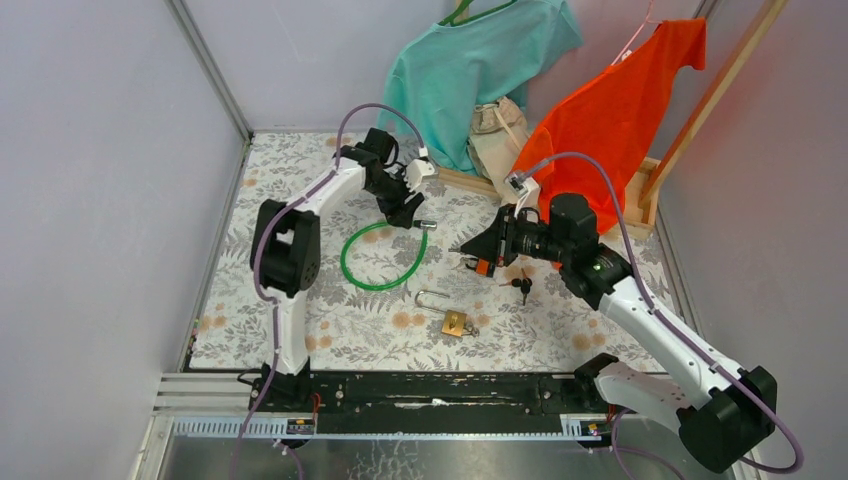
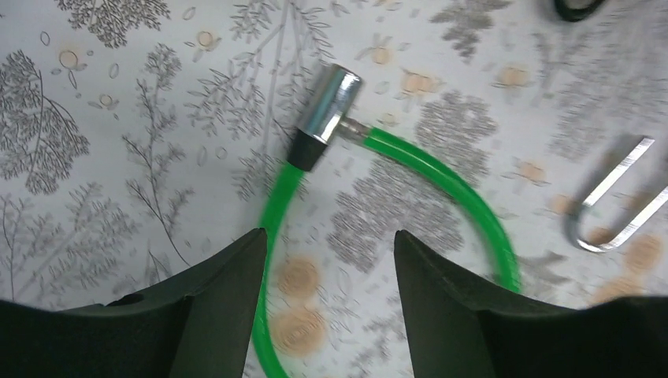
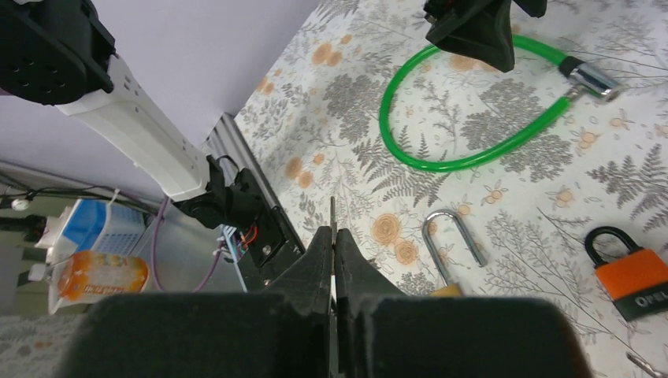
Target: Unlock with the key
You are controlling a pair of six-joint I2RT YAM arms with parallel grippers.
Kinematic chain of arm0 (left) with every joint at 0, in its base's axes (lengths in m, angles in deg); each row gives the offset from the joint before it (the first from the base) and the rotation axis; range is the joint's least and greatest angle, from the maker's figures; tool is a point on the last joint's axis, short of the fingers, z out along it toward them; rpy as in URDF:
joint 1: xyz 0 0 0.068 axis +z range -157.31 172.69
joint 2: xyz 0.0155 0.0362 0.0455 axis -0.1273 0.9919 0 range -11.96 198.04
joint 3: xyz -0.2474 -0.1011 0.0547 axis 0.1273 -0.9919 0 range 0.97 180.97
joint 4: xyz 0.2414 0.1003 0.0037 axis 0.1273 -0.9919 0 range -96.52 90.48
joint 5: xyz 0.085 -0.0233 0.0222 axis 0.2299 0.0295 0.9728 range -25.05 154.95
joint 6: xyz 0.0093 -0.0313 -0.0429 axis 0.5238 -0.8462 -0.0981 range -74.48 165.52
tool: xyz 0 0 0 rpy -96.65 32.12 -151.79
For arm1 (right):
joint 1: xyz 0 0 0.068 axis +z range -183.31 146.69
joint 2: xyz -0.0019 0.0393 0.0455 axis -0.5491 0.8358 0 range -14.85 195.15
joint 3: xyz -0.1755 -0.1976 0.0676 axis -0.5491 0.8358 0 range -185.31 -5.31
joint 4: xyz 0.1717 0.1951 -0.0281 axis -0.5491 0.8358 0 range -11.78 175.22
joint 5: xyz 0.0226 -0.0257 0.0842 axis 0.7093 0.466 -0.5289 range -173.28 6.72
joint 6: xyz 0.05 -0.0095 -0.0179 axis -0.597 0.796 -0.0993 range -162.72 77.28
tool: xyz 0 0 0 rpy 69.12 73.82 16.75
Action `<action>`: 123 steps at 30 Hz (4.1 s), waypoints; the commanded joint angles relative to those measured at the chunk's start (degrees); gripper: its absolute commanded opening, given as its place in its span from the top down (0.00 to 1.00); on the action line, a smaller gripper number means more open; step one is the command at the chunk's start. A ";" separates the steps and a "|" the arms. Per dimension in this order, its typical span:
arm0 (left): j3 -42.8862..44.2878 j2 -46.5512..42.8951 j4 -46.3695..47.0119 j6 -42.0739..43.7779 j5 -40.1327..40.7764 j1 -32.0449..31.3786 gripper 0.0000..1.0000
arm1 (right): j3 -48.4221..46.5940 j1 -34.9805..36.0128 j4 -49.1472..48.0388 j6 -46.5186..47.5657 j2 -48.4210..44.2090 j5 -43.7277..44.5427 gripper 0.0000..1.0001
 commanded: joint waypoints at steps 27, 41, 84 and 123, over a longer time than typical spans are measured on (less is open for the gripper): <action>-10.82 4.52 18.26 9.35 0.35 0.09 0.60 | -4.26 -0.40 4.13 2.32 -0.16 4.05 1.00; -24.84 -2.44 32.65 7.02 -0.38 -0.23 0.64 | -5.57 -0.42 3.24 1.63 2.28 2.98 1.00; -37.73 -75.61 21.88 17.44 -16.84 -0.66 1.00 | -19.37 2.42 -1.92 5.99 0.61 -7.36 1.00; -32.64 -78.81 26.81 15.47 -26.75 -0.66 1.00 | -21.96 13.22 -6.14 2.00 -3.51 -8.18 1.00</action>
